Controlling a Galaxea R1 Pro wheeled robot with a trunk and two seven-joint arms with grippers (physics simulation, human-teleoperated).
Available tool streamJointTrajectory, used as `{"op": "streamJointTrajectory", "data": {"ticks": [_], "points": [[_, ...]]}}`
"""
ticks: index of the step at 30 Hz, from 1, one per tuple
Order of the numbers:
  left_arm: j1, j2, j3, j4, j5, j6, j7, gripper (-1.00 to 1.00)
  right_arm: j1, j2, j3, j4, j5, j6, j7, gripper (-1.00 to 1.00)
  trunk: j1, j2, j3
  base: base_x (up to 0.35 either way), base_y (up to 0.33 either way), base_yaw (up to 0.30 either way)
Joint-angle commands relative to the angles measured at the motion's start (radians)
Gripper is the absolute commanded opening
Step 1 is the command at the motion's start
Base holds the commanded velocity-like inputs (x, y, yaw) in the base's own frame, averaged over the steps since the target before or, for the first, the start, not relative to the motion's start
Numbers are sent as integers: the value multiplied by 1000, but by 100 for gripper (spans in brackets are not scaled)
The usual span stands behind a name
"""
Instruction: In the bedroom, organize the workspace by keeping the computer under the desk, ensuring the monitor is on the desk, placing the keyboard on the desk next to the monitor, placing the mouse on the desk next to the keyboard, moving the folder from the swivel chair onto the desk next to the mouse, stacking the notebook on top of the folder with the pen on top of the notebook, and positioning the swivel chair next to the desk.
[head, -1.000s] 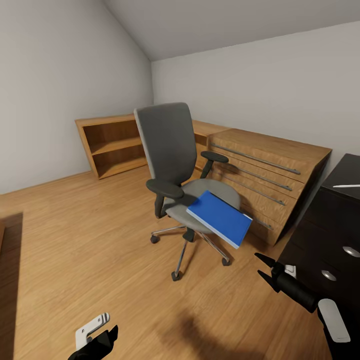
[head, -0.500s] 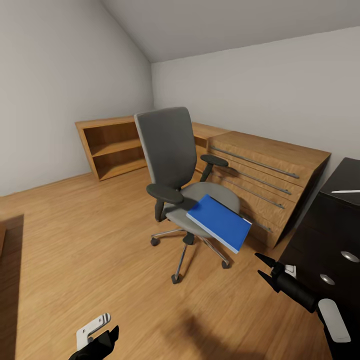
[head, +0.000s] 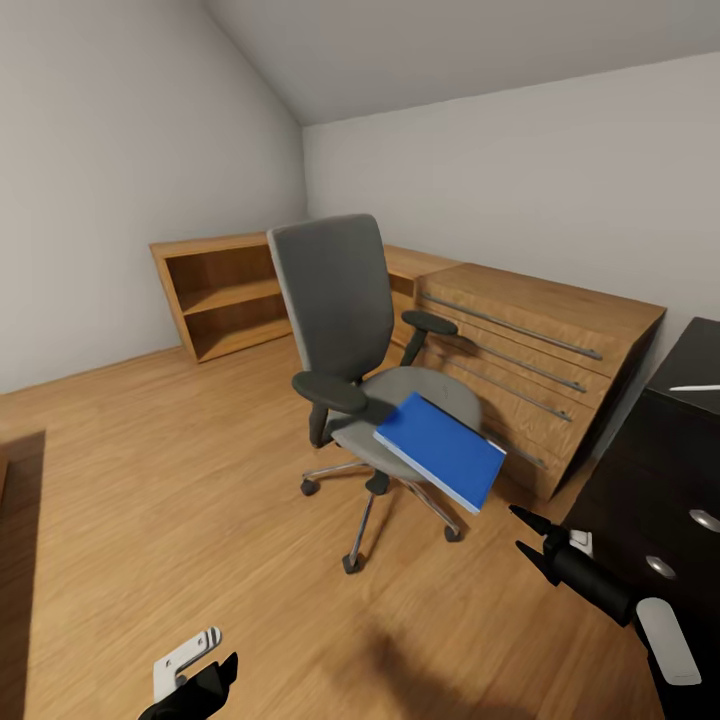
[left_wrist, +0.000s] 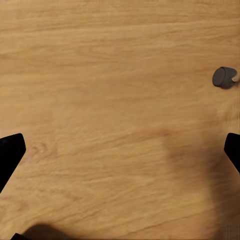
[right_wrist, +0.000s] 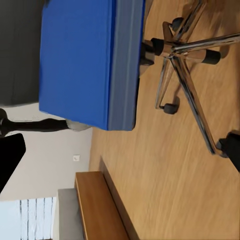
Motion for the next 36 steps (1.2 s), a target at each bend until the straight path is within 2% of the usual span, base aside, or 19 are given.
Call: {"op": "streamJointTrajectory", "data": {"ticks": [1, 15, 24, 36], "points": [[0, 0, -1, 0, 10, 1, 9, 100, -1, 0, -2, 0, 1, 6, 3, 100, 0, 0, -1, 119, 0, 0], [0, -1, -10, 12, 10, 0, 9, 100, -1, 3, -2, 9, 2, 2, -2, 100, 0, 0, -1, 102, 0, 0], [0, 0, -29, 23, 10, -1, 9, 100, -1, 4, -2, 11, 2, 0, -2, 100, 0, 0, -1, 147, 0, 0], [0, 0, -30, 28, 11, -1, 10, 100, -1, 5, -1, 11, 5, -11, -2, 100, 0, 0, -1, 108, 0, 0]]}}
